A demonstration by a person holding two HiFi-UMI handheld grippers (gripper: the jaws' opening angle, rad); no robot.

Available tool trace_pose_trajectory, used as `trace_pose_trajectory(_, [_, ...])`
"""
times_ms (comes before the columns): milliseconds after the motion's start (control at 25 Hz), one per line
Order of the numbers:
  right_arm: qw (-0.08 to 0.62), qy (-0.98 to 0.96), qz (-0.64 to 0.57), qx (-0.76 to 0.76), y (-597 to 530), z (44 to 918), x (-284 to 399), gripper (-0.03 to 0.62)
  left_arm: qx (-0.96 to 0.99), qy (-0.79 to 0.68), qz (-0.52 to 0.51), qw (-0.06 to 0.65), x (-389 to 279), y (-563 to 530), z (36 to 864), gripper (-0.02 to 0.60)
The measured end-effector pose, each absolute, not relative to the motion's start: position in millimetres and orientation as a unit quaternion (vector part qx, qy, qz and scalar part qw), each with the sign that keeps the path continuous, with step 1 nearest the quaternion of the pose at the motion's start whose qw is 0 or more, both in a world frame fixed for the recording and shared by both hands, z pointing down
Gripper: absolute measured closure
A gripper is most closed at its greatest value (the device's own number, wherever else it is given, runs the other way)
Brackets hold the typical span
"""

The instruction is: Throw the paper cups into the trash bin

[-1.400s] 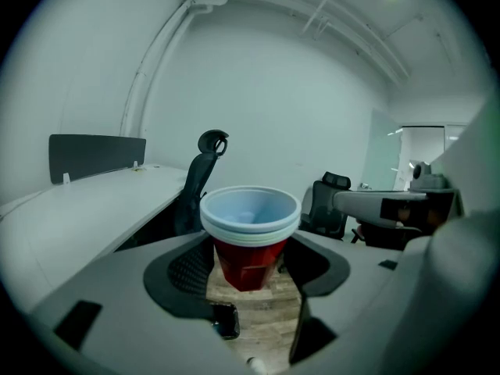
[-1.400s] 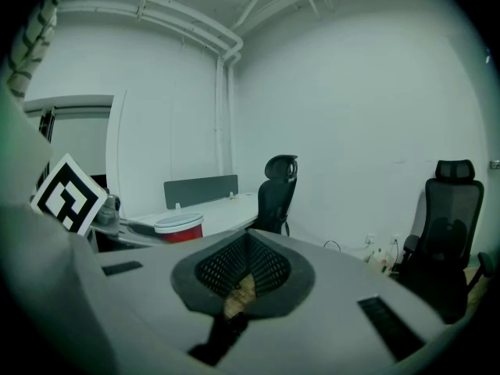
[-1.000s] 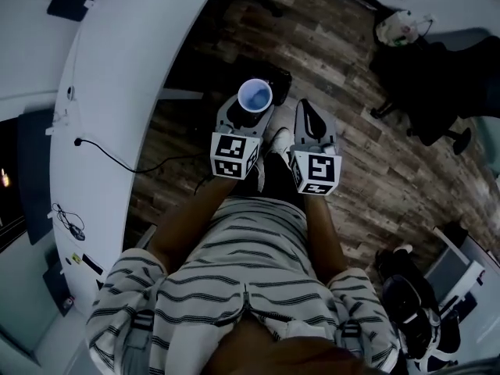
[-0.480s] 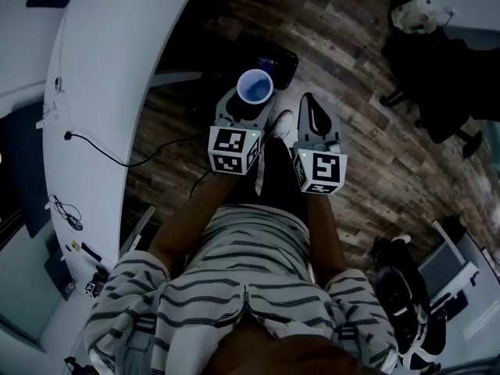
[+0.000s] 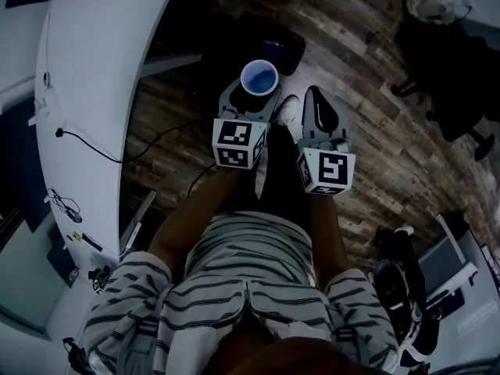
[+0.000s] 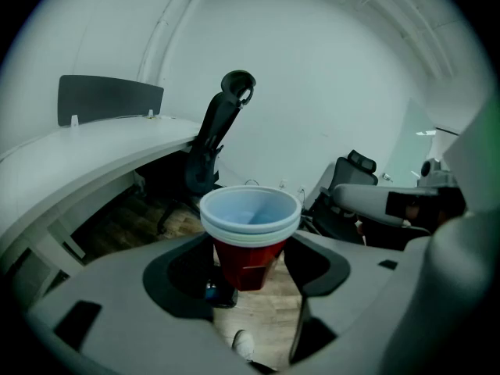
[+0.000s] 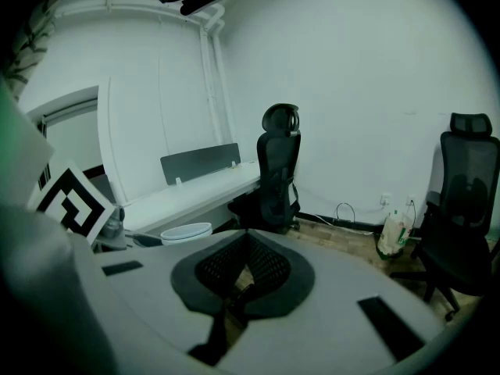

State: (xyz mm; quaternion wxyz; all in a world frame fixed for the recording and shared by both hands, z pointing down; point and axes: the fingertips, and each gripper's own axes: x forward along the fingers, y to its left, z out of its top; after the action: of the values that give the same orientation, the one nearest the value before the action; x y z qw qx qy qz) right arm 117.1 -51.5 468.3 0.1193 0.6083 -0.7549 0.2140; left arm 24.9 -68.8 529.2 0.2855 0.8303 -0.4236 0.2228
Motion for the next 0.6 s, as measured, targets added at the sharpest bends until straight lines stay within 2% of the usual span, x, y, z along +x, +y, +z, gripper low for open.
trace_pose_trajectory(600, [0.137,-0.739,0.26,0.606,-55,545,129,0.585,0.819,-0.403,0.271,0.307,44,-77,619,0.281])
